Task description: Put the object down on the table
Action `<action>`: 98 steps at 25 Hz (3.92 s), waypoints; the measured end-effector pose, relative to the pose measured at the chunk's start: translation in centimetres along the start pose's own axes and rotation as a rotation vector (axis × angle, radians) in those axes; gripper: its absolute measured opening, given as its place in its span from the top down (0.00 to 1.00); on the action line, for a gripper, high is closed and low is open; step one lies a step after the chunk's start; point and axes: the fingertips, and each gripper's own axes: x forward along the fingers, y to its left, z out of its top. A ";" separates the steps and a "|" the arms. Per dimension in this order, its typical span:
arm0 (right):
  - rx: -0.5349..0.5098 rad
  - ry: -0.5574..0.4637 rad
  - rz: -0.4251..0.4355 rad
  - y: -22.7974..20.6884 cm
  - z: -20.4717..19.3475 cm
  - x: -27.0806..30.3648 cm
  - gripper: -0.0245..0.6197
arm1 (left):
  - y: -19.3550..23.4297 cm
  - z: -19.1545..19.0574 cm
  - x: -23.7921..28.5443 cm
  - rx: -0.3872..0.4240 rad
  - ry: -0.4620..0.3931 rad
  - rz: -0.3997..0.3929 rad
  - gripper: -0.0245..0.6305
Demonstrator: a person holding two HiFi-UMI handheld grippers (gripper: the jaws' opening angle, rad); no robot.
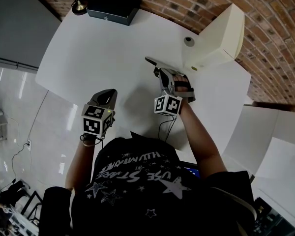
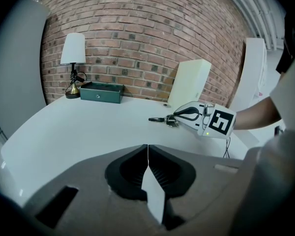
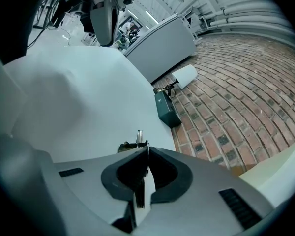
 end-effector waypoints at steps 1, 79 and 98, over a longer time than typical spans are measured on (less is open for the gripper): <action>0.001 -0.001 0.002 0.1 0.0 0.0 0.95 | 0.0 0.0 0.0 -0.001 0.001 0.000 0.93; 0.872 -0.045 -0.277 6.6 16.6 -26.9 0.96 | -2.5 -16.9 -22.4 -0.005 -0.150 -0.132 0.93; 1.021 -0.095 -0.187 8.6 9.7 -34.8 0.96 | -15.2 -17.1 -22.3 0.029 -0.154 -0.113 0.93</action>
